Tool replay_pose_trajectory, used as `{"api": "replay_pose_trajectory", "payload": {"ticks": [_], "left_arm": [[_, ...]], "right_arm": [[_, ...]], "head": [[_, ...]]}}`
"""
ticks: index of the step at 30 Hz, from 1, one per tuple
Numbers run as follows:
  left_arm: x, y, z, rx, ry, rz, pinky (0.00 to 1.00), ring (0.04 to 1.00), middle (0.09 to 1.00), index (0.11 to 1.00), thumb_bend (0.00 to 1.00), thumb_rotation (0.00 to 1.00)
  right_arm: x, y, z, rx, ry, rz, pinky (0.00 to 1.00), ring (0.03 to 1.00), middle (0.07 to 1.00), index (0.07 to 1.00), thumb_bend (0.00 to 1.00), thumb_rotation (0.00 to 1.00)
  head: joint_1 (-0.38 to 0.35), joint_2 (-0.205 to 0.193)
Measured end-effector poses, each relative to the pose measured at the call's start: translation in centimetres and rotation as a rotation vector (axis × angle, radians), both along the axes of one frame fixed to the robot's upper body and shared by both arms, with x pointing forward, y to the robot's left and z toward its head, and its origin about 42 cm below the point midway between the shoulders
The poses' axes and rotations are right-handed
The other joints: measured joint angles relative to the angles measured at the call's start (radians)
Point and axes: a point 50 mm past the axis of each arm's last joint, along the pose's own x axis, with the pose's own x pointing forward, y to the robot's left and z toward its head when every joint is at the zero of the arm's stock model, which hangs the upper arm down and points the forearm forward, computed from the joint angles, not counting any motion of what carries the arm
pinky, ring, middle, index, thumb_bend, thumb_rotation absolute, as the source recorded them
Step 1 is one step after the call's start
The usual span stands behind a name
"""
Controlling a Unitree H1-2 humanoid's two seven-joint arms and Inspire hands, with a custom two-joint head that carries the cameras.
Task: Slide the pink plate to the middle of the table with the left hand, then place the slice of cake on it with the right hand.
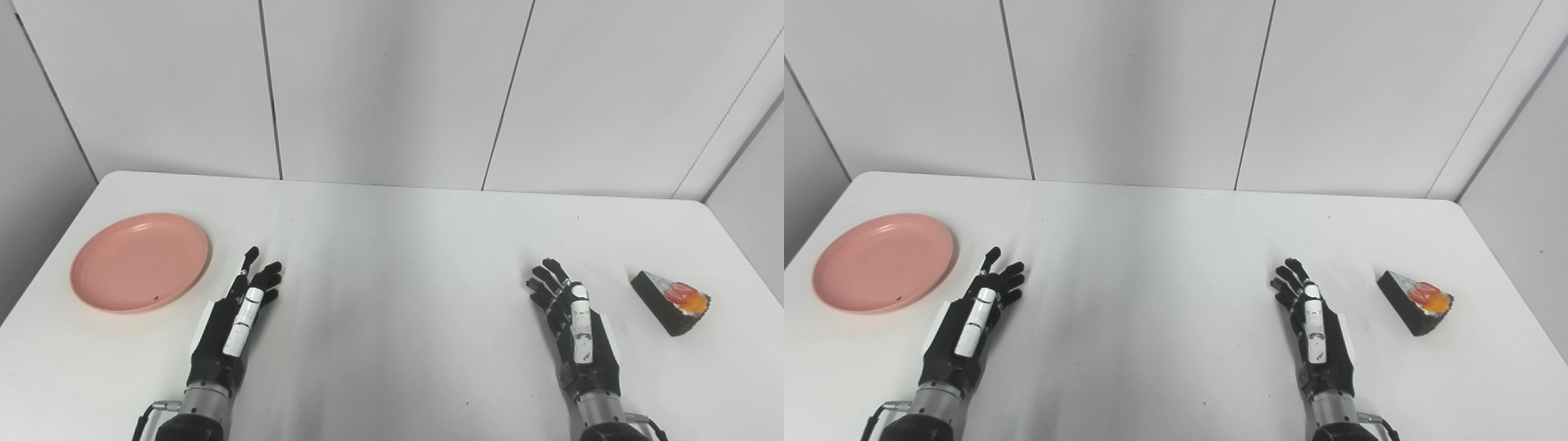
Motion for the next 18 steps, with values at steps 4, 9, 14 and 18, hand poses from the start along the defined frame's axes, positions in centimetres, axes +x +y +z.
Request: {"api": "replay_pose_trajectory", "payload": {"ticks": [4,9,14,18], "left_arm": [[0.01,0.01,-0.01,0.000,0.000,0.001,0.88,0.884,0.877,0.959,0.69,0.89],[0.02,0.02,-0.01,0.000,0.000,0.001,0.88,0.886,0.877,0.961,0.69,0.90],[0.02,0.01,-0.01,0.000,0.000,0.001,0.86,0.889,0.887,0.956,0.69,0.90],[0.02,0.02,-0.02,-0.002,-0.002,0.004,0.90,0.941,0.972,0.974,0.68,0.89]], "right_arm": [[0.03,0.02,0.00,-0.002,0.000,-0.001,0.89,0.845,0.856,0.866,0.84,1.00],[0.04,0.04,0.01,-0.002,0.000,-0.002,0.89,0.843,0.853,0.862,0.85,1.00],[0.05,0.05,0.01,-0.002,0.000,-0.002,0.90,0.847,0.858,0.863,0.85,1.00],[0.05,0.06,0.01,-0.003,0.000,-0.001,0.90,0.849,0.861,0.865,0.85,1.00]], "head": [[-0.002,0.000],[-0.003,0.002],[-0.005,0.000],[-0.003,0.000]]}}
